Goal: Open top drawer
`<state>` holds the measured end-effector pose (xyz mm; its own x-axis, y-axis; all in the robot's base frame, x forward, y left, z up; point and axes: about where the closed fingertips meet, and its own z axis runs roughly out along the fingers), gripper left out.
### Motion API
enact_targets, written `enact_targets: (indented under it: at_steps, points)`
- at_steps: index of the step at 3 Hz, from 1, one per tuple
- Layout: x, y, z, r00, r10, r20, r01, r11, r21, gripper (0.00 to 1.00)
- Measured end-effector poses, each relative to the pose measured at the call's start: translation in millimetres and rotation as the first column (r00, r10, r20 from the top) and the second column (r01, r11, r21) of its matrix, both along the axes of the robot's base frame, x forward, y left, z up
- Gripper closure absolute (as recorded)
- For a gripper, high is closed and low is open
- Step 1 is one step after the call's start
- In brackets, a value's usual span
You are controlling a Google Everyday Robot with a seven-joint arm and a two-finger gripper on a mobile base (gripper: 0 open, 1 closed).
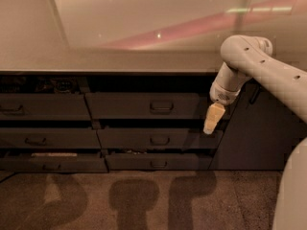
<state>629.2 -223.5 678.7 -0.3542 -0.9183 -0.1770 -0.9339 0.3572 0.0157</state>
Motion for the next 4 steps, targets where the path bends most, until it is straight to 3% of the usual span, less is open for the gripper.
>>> enact_targets:
  at_steps: [1, 2, 3, 4]
  points:
    - [-9, 10, 41, 0.9975, 0.003, 0.07, -0.001, 0.999, -0.037, 0.0]
    - [-9, 10, 41, 0.9975, 0.003, 0.071, -0.001, 0.999, -0.037, 0.0]
    - [-12, 8, 37, 0.9905, -0.003, 0.138, 0.009, 0.999, -0.041, 0.0]
    - [-47, -1, 7, 0.9649, -0.006, 0.262, 0.026, 0.997, -0.074, 0.0]
